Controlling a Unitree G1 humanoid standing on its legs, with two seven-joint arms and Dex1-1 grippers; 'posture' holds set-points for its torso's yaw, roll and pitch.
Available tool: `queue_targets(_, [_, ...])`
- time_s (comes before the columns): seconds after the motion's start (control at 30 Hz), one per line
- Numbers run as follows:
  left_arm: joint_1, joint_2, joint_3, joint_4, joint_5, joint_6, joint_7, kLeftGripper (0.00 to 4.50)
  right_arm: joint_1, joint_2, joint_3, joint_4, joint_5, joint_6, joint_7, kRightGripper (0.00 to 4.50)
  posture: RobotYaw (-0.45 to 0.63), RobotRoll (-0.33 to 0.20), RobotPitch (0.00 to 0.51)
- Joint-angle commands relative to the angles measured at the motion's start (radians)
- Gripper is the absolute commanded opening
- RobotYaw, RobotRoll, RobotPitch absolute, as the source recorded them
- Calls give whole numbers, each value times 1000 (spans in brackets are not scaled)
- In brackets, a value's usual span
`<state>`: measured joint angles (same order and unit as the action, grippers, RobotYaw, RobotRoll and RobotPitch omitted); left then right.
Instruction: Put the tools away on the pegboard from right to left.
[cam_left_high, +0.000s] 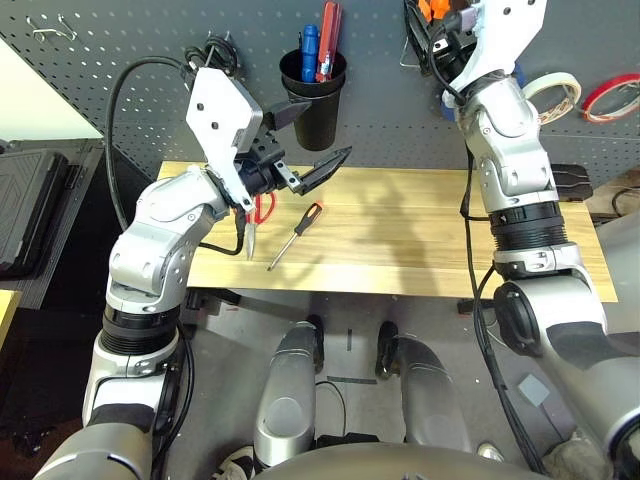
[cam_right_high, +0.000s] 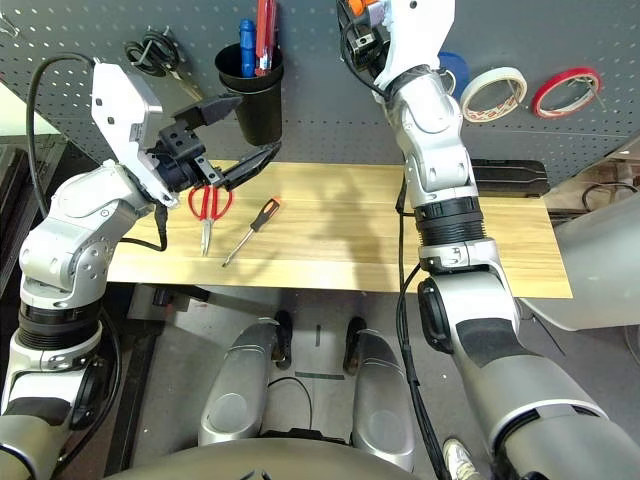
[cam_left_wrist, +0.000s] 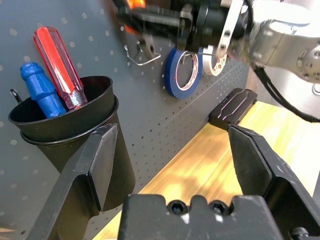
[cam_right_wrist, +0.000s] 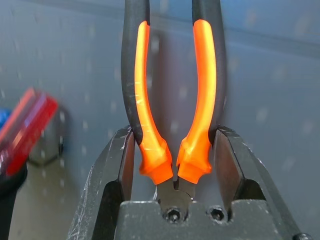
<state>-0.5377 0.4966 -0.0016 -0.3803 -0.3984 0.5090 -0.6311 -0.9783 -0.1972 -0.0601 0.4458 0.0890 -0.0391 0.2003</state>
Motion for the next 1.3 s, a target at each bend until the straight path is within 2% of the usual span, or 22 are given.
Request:
queue_targets(0.03, [16, 13, -19, -18, 18, -9, -8, 4500, -1, 9, -25, 25, 15, -13, -12, 2461, 242, 0, 247])
queue_targets(0.37, [21, 24, -30, -8, 33, -16, -14, 4500, 60, 13, -4, 19, -2, 3, -18, 2461, 239, 0, 251])
queue_targets(0.4, [22, 27, -33, -5, 38, -20, -16, 4500, 73, 10, 4, 6, -9, -31, -10, 3177, 239, 0, 251])
queue_targets(0.47, [25, 31, -36, -1, 43, -24, -17, 4500, 117, -5, 23, -43, -29, -116, 18, 3722, 239, 0, 252])
queue_targets(0.53, [28, 34, -35, 0, 45, -26, -19, 4500, 157, -19, 31, -85, -33, -165, 50, 4487, 238, 0, 253])
queue_targets(0.7, [55, 52, -32, -3, 55, -31, -28, 4500, 294, -77, 21, -261, 11, -198, 147, 4487, 234, 0, 259])
queue_targets(0.93, [132, 49, -30, 20, 67, -53, -22, 4500, 556, -223, 57, -524, 59, -13, 319, 4487, 218, 0, 264])
queue_targets(1.1, [193, 37, -54, 45, 99, -76, -13, 4500, 679, -330, 94, -587, 71, 63, 455, 4487, 208, 0, 274])
queue_targets(1.3, [247, 17, -94, 97, 177, -121, 11, 4500, 748, -431, 146, -597, 54, 104, 589, 4487, 201, 0, 292])
